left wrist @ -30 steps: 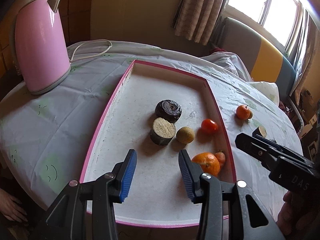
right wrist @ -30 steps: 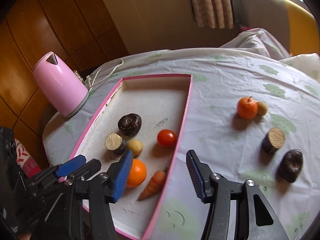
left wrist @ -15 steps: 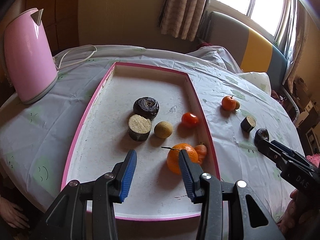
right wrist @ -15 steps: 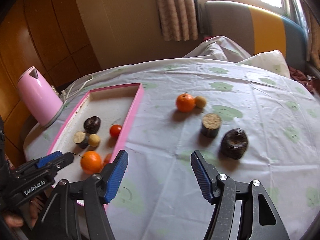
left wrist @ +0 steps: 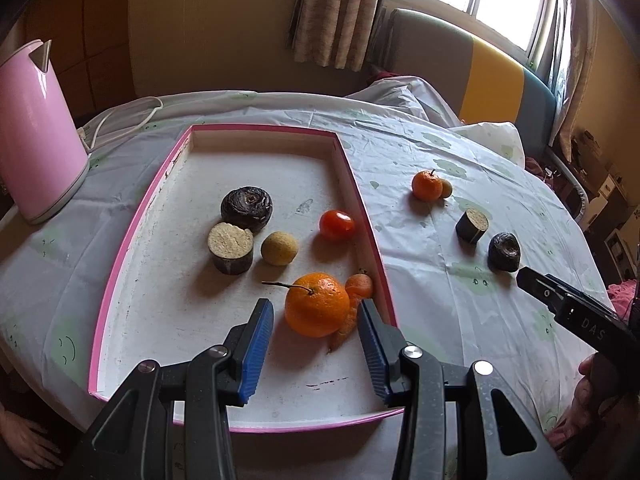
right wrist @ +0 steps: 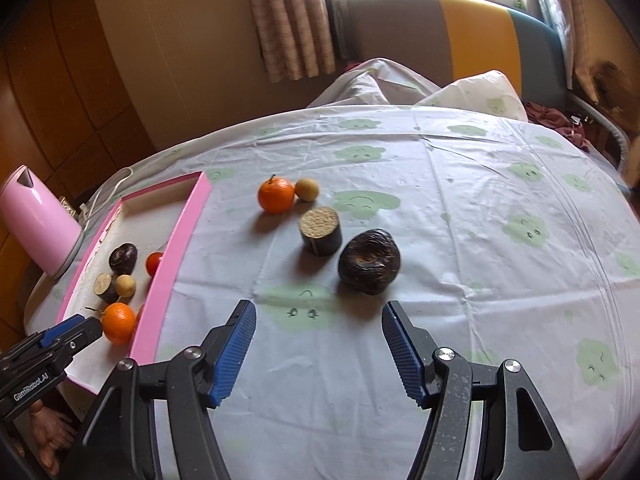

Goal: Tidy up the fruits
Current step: 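Move the right gripper to the dark round fruit and close on it, then grasp the cut cylinder slice with the left gripper while the right holds the dark fruit, then carry the slice into the tray and open the left gripper while the right holds the dark fruit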

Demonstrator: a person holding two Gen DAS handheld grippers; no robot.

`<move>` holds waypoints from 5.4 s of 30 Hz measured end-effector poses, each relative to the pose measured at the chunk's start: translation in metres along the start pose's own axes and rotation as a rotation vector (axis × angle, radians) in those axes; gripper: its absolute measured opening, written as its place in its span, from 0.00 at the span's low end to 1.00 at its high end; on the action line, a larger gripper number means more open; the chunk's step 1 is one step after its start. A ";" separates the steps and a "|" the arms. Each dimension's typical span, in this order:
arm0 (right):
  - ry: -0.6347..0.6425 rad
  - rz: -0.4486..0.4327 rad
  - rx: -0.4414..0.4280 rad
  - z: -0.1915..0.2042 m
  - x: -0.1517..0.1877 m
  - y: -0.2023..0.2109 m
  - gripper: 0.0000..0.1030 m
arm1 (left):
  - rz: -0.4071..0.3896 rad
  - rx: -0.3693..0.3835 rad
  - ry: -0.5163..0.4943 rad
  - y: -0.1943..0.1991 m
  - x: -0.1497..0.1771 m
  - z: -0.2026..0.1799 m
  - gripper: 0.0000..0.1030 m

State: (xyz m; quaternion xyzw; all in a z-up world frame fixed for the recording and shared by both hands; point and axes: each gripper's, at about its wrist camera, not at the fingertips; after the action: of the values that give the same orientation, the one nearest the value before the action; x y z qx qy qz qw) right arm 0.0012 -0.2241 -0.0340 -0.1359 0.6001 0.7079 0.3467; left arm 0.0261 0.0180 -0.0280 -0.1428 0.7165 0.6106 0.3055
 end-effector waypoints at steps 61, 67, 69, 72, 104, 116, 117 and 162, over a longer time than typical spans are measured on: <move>0.009 -0.051 0.224 -0.057 -0.028 -0.050 0.47 | -0.004 0.166 -0.174 -0.022 -0.030 -0.081 0.48; -0.064 -0.048 0.203 -0.080 -0.032 -0.050 0.47 | -0.014 0.251 -0.208 -0.046 -0.053 -0.107 0.52; -0.066 -0.044 0.209 -0.081 -0.031 -0.052 0.46 | -0.012 0.283 -0.189 -0.056 -0.060 -0.114 0.67; -0.070 -0.050 0.204 -0.081 -0.030 -0.052 0.46 | -0.037 0.256 -0.218 -0.066 -0.069 -0.130 0.76; -0.099 -0.062 0.167 -0.086 -0.027 -0.052 0.47 | 0.024 0.013 -0.132 -0.145 -0.084 -0.157 0.60; -0.084 -0.059 0.186 -0.082 -0.026 -0.055 0.47 | 0.019 0.014 -0.174 -0.133 -0.076 -0.144 0.34; -0.084 -0.058 0.186 -0.082 -0.026 -0.055 0.47 | 0.019 0.015 -0.176 -0.129 -0.073 -0.142 0.34; -0.020 -0.044 0.245 -0.073 -0.025 -0.057 0.47 | -0.079 -0.001 0.043 -0.001 -0.027 -0.011 0.34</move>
State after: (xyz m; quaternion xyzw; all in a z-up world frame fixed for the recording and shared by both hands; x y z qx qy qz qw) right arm 0.0402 -0.2990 -0.0795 -0.0986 0.6757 0.6228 0.3820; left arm 0.0448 0.0028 -0.0116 -0.1844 0.7165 0.5952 0.3136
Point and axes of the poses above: each gripper's, at about its wrist camera, not at the fingertips, and y roughly against the way its jaws point, z to its left, x to its underside, and after that the axes turned 6 degrees about -y, right-handed
